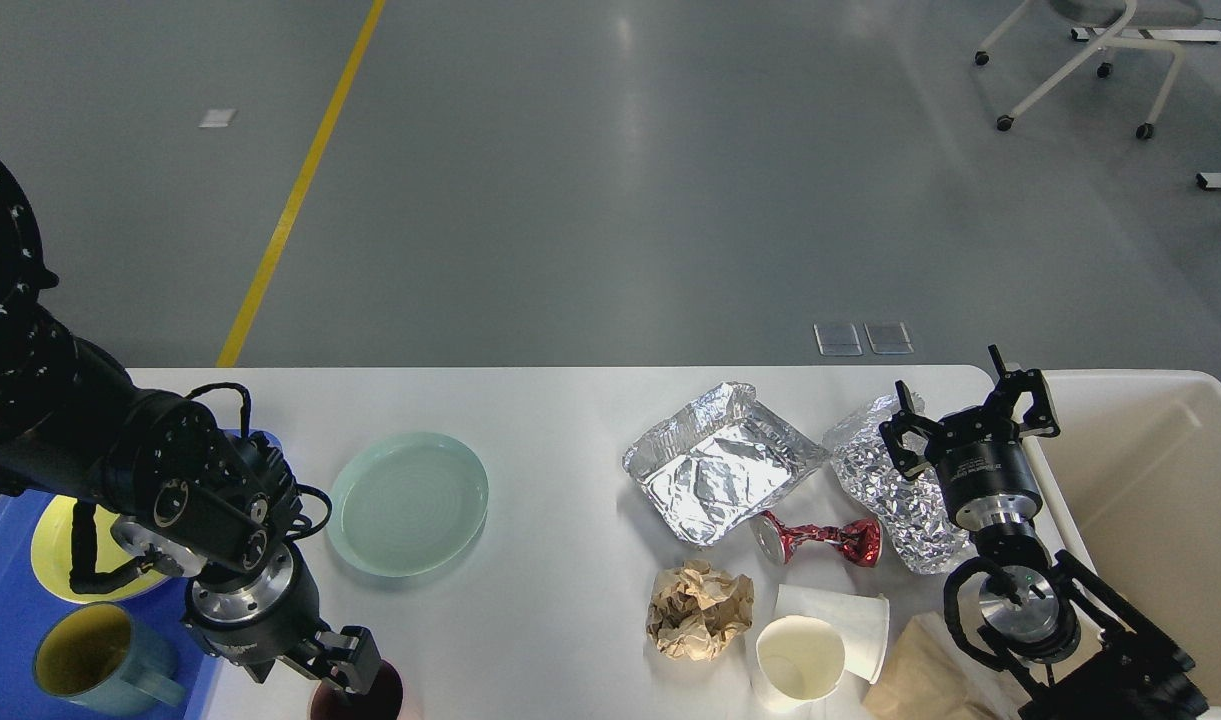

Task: Tidy desktop
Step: 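Move the left gripper to the pink mug and grasp it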

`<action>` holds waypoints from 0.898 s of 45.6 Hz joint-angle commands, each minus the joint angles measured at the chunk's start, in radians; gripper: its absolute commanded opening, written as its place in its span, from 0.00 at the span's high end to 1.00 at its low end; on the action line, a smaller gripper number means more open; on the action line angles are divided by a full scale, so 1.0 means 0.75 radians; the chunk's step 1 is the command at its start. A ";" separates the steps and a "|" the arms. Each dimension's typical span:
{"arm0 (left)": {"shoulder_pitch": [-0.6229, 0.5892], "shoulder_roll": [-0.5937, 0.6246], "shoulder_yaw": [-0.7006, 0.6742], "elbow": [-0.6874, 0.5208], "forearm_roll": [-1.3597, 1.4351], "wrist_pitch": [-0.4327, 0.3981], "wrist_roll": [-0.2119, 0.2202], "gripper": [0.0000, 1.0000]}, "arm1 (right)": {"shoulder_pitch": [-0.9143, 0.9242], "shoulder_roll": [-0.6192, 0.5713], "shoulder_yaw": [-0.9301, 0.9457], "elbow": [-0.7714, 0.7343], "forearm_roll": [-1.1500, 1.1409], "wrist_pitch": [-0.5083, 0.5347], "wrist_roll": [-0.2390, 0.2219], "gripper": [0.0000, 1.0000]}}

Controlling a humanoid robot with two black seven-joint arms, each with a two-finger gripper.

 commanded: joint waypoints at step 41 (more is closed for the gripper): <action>0.218 -0.050 0.004 0.140 -0.017 0.153 0.007 1.00 | 0.001 0.000 0.000 0.000 0.000 0.000 -0.002 0.00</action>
